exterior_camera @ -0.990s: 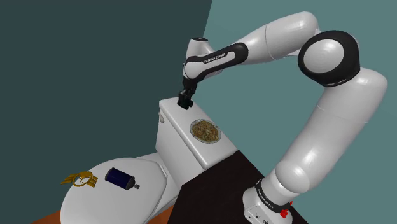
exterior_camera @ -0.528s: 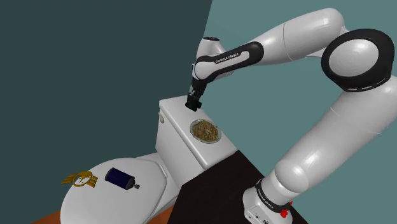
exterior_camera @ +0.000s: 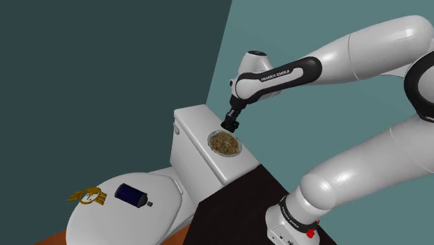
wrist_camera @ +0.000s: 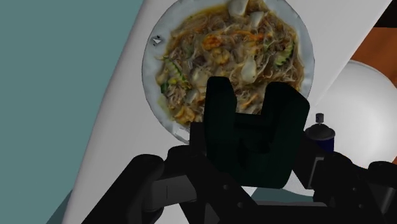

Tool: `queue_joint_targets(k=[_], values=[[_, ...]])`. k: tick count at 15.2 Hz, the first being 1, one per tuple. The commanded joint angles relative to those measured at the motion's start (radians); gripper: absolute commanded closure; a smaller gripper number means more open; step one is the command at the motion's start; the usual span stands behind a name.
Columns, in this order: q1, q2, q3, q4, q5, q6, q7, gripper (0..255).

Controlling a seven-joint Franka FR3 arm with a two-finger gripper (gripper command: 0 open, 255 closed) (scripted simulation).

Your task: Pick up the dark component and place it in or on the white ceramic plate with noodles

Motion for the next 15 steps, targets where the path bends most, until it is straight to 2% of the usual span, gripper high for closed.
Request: queue_joint_targets(k=[1, 15], values=[[-0.002, -0.029, -0.008, -0.044, 0.004, 0.015, -0.013, 255], [-0.014, 0.134, 0.002, -0.096, -0.036, 0.23, 0.021, 255]])
